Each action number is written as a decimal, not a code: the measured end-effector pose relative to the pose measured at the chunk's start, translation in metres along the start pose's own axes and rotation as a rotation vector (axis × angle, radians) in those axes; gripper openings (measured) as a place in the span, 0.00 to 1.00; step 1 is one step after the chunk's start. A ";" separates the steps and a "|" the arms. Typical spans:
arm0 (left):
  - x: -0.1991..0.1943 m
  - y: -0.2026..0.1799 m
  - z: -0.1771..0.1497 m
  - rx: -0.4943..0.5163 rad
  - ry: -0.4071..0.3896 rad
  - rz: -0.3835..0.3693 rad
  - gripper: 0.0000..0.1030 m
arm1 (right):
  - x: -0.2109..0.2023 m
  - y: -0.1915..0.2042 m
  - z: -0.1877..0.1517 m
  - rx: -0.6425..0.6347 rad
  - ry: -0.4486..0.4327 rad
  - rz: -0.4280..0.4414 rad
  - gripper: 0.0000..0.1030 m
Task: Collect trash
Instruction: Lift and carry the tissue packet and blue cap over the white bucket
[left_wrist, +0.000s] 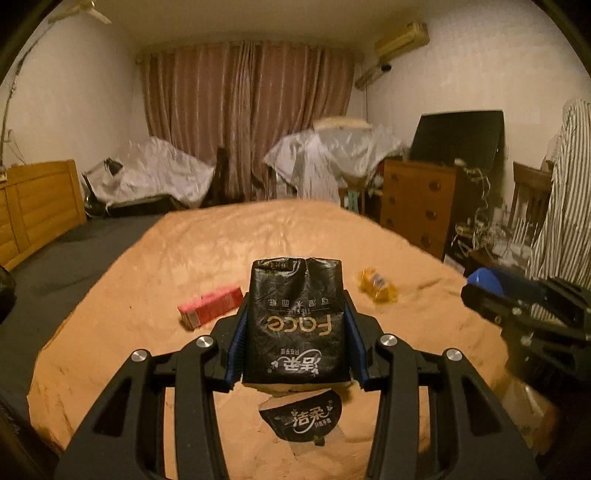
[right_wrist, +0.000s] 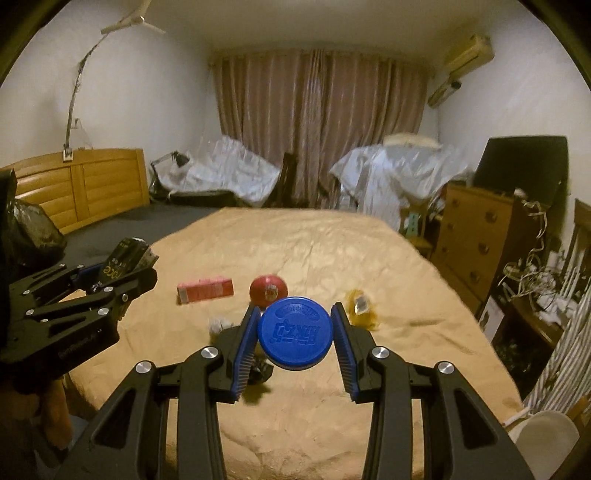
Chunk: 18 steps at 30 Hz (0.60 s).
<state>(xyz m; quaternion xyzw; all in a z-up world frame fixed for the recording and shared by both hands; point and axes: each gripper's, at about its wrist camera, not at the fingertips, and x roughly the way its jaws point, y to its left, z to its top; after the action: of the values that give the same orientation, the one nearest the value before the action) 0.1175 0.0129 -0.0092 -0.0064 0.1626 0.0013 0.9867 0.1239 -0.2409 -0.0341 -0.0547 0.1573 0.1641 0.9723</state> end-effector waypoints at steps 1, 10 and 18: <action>-0.005 -0.003 0.002 0.003 -0.015 0.003 0.42 | -0.007 0.001 0.002 0.000 -0.013 -0.004 0.40; -0.024 -0.020 0.008 0.009 -0.054 -0.001 0.42 | -0.056 -0.003 0.010 0.009 -0.066 -0.026 0.40; -0.027 -0.023 0.008 0.006 -0.056 -0.003 0.42 | -0.070 -0.002 0.013 0.008 -0.067 -0.031 0.40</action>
<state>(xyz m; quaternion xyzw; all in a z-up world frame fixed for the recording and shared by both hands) 0.0941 -0.0099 0.0072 -0.0035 0.1351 -0.0003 0.9908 0.0658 -0.2619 0.0007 -0.0478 0.1243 0.1503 0.9796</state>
